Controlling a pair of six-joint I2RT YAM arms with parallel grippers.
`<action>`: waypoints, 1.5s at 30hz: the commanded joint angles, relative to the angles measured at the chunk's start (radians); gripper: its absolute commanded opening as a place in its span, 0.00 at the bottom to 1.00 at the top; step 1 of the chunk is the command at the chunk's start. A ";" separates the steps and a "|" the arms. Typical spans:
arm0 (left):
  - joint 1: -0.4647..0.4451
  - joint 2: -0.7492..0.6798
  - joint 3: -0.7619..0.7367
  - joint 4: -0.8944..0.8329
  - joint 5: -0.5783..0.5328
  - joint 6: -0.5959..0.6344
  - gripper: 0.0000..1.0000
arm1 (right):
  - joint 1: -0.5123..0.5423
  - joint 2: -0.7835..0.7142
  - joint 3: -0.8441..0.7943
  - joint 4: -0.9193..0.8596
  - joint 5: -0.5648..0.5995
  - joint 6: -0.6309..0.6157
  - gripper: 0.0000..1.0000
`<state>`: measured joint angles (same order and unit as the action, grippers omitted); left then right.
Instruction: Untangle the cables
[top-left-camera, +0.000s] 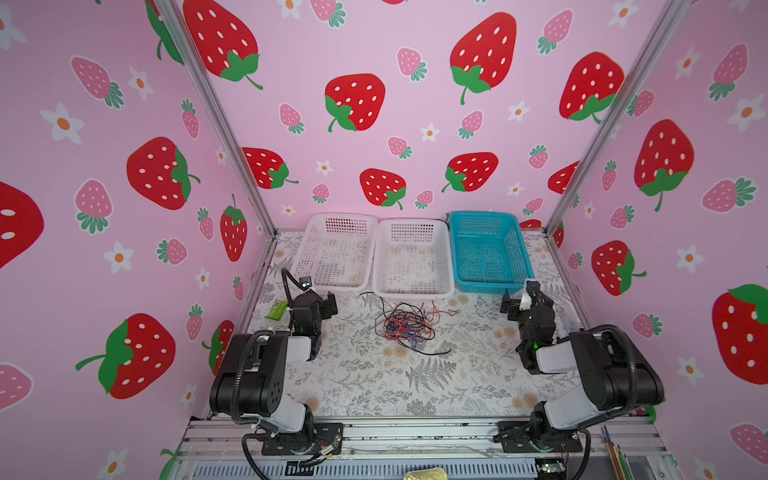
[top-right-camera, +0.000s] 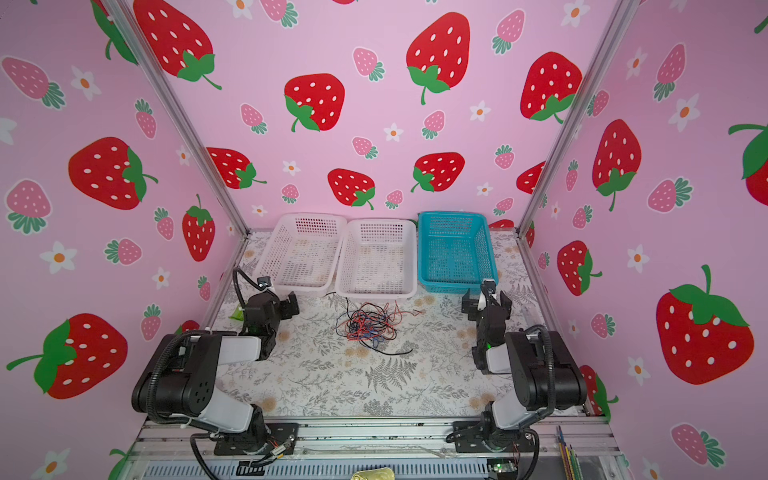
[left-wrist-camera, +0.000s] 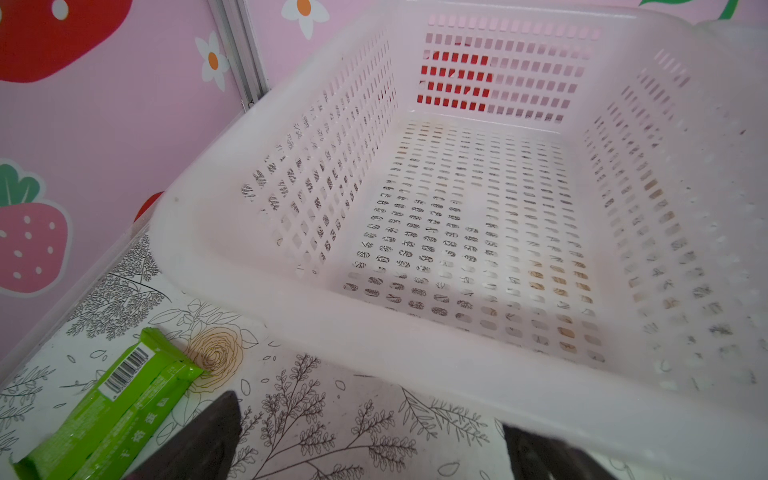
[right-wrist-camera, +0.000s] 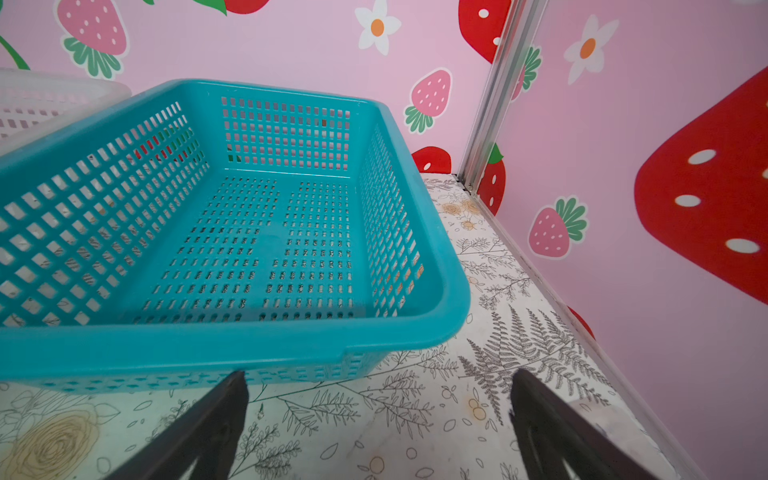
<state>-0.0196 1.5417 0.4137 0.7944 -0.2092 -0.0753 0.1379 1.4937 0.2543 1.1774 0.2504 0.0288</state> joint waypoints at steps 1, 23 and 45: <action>-0.002 0.005 0.021 0.006 -0.013 0.006 0.99 | 0.013 -0.164 0.001 -0.068 0.071 0.010 0.99; -0.001 0.007 0.024 0.002 -0.011 0.006 0.99 | 0.344 -0.641 0.014 -0.330 -0.165 0.614 0.99; -0.100 -0.424 0.012 -0.391 -0.036 -0.036 0.99 | 0.403 -0.418 0.188 -0.674 -0.253 0.511 0.99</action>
<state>-0.0704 1.1809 0.4191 0.4911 -0.2153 -0.1127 0.5293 1.0546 0.3996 0.5697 0.0154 0.5304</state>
